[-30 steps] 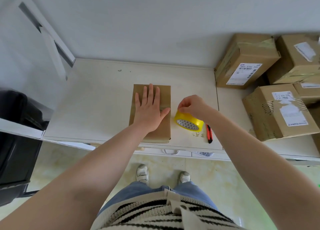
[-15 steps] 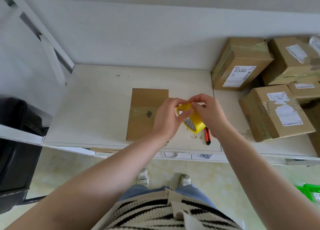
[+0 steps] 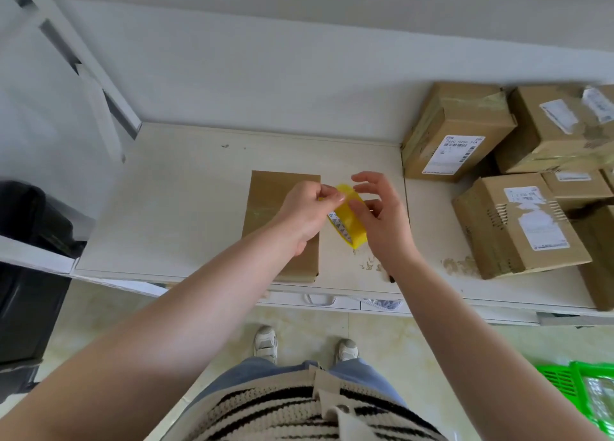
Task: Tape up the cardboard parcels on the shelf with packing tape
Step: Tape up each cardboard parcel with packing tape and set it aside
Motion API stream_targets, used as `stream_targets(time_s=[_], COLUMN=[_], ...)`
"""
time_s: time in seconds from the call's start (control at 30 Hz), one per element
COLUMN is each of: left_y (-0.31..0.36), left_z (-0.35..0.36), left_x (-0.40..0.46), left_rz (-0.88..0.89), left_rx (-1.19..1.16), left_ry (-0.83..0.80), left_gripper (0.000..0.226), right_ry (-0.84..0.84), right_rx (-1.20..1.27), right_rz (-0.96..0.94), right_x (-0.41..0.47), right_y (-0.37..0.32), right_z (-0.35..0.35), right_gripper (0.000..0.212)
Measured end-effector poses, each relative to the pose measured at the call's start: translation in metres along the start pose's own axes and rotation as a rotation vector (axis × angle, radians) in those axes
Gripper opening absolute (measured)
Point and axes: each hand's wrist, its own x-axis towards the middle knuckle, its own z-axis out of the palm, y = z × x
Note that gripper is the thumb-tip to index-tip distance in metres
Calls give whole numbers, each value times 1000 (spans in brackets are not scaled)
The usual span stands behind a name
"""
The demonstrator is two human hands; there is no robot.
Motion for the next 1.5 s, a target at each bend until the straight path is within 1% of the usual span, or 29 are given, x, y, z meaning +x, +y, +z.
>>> stream_targets(time_s=[0.07, 0.17, 0.27, 0.4, 0.47, 0.5, 0.53, 0.6, 0.67, 0.73, 0.8, 0.83, 0.93, 0.97, 1.03, 1.1, 1.13, 1.23, 1.27, 1.37, 1.4, 1.43, 1.47, 1.5], left_y=[2, 4, 5, 6, 7, 5, 3, -4, -10, -11, -8, -8, -10, -11, -15, -16, -15, -14, -14, -15, -14, -13, -10, -9], left_z=[-4, -9, -11, -14, -13, -11, -9, -1, 4, 1, -6, -9, -13, -13, -12, -11, -11, -8, -6, -2, -2, -2, -2, -2], left_x=[-2, -1, 2, 6, 3, 2, 0, -3, -3, -1, 3, 5, 8, 8, 9, 12, 14, 18, 19, 19, 17, 16, 14, 14], left_rz=[-29, -61, -46, 34, 125, 199, 288, 433, 483, 484, 525, 575, 722, 746, 773, 750, 697, 447, 379, 244, 198, 146, 92, 47], left_rx=[-100, -207, -150, -30, 122, 206, 278, 363, 343, 263, 303, 361, 457, 454, 405, 348, 311, 145, 105, -3, -85, -198, -330, -440], left_ry=[-53, -130, -151, -152, -99, -54, -9, 59, 81, 63, 45, 40, 27, 23, 11, -11, -30, -89, -92, -62, -65, -82, -111, -137], left_gripper=[4, 5, 10, 7, 8, 7, 7, 15, 24, 35, 40, 36, 14, 9, 7, 7, 7, 9, 11, 19, 20, 19, 18, 19], right_ry=[41, 130, 159, 160, 140, 131, 122, 105, 93, 64, 24, 3, -32, -35, -46, -65, -76, -84, -52, 128, 123, 52, -49, -143], right_rx=[-16, -127, -258, -273, -252, -222, -183, -97, -33, -10, 1, 9, 25, 22, 18, 37, 48, 71, 82, 133, 93, 59, 80, 169], right_rz=[-44, -191, -305, -335, -277, -222, -151, -1, 120, 199, 254, 275, 279, 277, 287, 304, 313, 319, 312, 272, 278, 316, 385, 471], right_x=[-1, -7, -9, -8, -7, -5, -4, 1, 7, 11, 11, 10, 9, 9, 11, 12, 12, 11, 11, 14, 16, 16, 16, 15], right_y=[1, -1, -1, -1, -2, -4, -6, -13, -18, -18, -17, -17, -21, -24, -26, -26, -26, -21, -21, -11, -6, 0, 6, 10], right_z=[1, 4, 4, 4, 5, 6, 6, 8, 6, 3, -1, -3, -5, -5, -7, -10, -11, -11, -10, -12, -14, -16, -16, -14], right_gripper=[25, 24, 16, 8, 8, 11, 15, 21, 20, 11, 8, 9, 12, 12, 13, 13, 13, 11, 11, 13, 17, 24, 30, 34])
